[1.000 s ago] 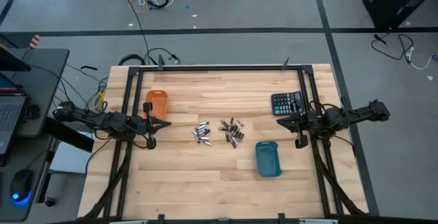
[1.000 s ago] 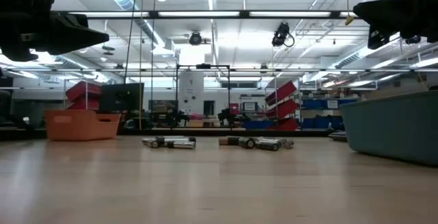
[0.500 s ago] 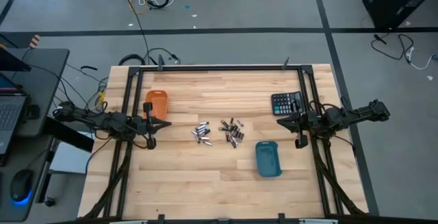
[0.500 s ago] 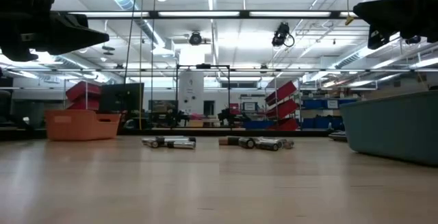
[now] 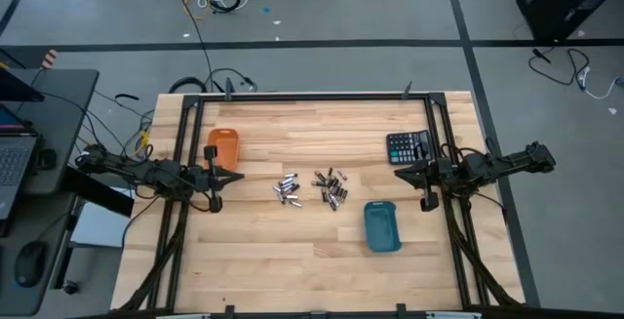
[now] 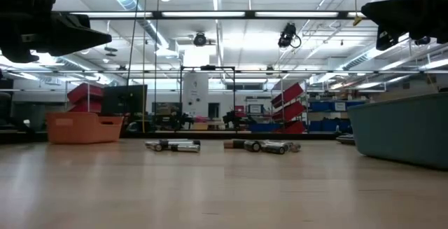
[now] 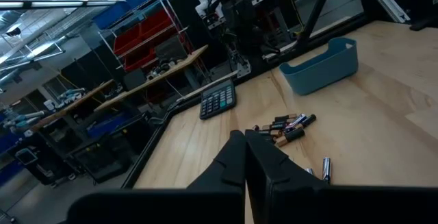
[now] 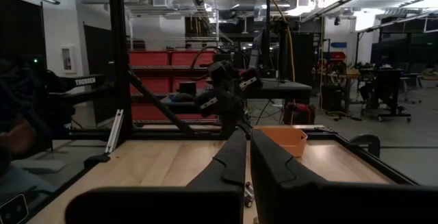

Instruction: Sort batteries

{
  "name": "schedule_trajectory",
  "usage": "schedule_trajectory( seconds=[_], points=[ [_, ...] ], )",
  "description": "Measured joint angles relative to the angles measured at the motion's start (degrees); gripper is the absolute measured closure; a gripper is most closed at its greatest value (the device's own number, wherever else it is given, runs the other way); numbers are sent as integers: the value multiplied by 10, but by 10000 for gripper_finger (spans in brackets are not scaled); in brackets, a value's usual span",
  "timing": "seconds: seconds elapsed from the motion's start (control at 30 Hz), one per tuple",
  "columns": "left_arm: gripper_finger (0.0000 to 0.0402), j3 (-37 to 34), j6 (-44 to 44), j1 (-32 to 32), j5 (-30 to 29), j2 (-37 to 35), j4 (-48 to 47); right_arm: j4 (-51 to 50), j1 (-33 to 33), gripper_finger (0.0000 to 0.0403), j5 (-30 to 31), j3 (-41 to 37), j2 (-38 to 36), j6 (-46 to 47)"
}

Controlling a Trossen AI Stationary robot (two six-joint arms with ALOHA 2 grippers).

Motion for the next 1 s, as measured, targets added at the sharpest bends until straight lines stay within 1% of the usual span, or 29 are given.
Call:
schedule_trajectory(
  seconds=[0.27,0.43,0.5,0.57,0.63,0.7,0.73,0.8,0.87,1.0],
  points=[
    [401,0,14,0,0,0,5,0,0,392,0,0,0,0],
    [401,0,8,0,1,0,8,0,0,392,0,0,0,0],
    [401,0,-37,0,21,0,19,0,0,392,0,0,0,0],
    [401,0,-105,0,48,0,41,0,0,392,0,0,0,0],
    [401,0,-173,0,71,0,76,0,0,392,0,0,0,0],
    [401,0,-238,0,82,0,111,1,0,392,0,0,0,4],
    [401,0,-272,0,85,0,128,1,0,392,0,0,0,18],
    [401,0,-328,0,86,0,151,3,2,392,0,0,0,79],
    [401,0,-343,0,86,0,169,16,1,392,0,0,0,102],
    [401,0,-343,0,86,0,186,32,0,392,0,0,0,82]
  ],
)
